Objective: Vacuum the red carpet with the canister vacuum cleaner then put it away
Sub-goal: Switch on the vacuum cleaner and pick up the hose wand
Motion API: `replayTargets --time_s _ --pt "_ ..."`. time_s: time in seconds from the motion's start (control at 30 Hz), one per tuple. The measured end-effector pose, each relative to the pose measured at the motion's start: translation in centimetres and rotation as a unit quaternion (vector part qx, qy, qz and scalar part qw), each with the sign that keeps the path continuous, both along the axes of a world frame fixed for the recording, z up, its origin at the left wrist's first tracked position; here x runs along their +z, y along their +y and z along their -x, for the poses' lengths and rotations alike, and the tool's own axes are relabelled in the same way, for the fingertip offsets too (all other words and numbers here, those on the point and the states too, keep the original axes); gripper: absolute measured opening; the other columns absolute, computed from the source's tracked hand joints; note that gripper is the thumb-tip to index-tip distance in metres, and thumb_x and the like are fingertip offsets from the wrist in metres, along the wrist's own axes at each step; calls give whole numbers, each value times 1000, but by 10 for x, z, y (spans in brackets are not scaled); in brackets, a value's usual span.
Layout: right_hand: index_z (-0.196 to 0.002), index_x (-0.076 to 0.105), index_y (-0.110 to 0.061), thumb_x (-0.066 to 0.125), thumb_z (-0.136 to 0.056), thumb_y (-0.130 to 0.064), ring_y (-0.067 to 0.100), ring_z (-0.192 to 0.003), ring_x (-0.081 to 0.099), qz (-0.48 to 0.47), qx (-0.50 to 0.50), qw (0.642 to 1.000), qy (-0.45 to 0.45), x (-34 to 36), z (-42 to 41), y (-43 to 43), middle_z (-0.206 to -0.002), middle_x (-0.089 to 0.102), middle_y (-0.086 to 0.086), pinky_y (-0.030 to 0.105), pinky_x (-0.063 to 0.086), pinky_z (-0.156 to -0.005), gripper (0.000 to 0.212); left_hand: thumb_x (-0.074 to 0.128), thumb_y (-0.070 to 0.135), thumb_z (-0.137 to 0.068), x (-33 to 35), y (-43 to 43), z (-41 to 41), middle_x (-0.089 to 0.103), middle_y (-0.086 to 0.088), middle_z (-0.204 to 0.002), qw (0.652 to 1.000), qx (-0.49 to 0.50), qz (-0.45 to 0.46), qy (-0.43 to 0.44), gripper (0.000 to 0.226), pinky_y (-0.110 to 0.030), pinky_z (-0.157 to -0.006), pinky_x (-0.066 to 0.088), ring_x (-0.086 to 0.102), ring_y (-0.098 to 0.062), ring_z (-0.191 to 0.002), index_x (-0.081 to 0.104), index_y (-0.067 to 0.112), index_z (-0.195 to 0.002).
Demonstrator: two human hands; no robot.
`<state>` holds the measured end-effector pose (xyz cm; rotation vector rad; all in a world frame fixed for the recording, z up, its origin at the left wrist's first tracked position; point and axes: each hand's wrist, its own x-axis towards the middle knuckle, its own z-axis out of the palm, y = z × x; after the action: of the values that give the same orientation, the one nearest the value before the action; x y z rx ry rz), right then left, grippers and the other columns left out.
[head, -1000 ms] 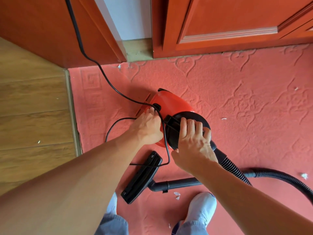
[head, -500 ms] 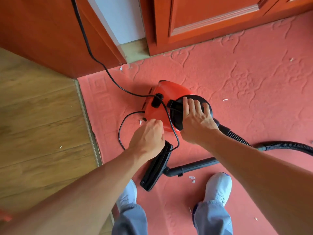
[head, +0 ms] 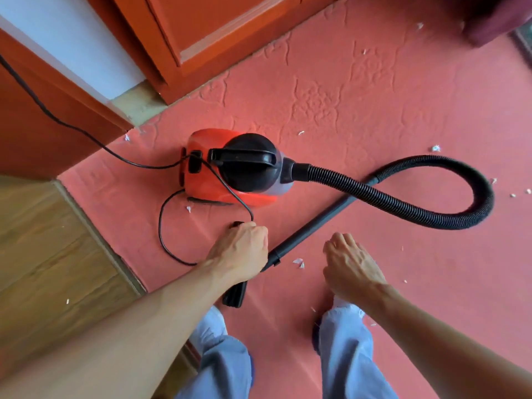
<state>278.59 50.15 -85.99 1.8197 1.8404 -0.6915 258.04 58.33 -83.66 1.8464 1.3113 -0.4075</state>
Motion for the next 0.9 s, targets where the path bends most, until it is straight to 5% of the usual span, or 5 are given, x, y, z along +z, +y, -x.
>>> replayTargets --time_s 0.3,0.37,0.43,0.6,0.9 --pt "-106 68 -3 54 -87 -15 32 -107 59 133 -290 938 133 -51 -3 -80 -111 63 15 36 48 -92 26 42 12 -96 -56 -111 0 69 -8 -106 994 47 79 55 24 -42 -88 51 65 -31 -101 66 8 -96" --pt "-94 67 4 57 -88 -7 35 -86 64 120 -516 811 248 -59 -5 -79 -89 66 18 46 54 -87 16 42 13 -96 -69 -133 2 67 -7 -106 993 41 85 77 23 -42 -88 50 64 -29 -101 65 9 -97" --pt "-94 62 3 54 -92 -3 35 -84 64 69 -715 596 360 -62 -23 -69 -94 61 17 47 57 -84 11 41 13 -97 -74 -148 -2 65 -5 -107 992 34 89 86 23 -42 -88 50 63 -27 -100 64 10 -98" --pt "-137 40 -9 59 -92 -14 38 -116 55 -101 -838 280 457 -45 -120 -23 -125 45 22 49 56 -87 49 40 12 -97 -58 -150 -27 61 0 -111 994 6 79 77 22 -40 -90 50 62 -24 -101 62 14 -100" --pt "-108 60 -16 72 -87 -28 25 -105 63 -141 -827 293 458 -27 -216 7 -114 65 9 51 55 -85 27 50 10 -92 -36 -85 -122 59 12 -62 994 109 22 -18 21 -27 -63 47 65 -9 -63 66 20 -81"
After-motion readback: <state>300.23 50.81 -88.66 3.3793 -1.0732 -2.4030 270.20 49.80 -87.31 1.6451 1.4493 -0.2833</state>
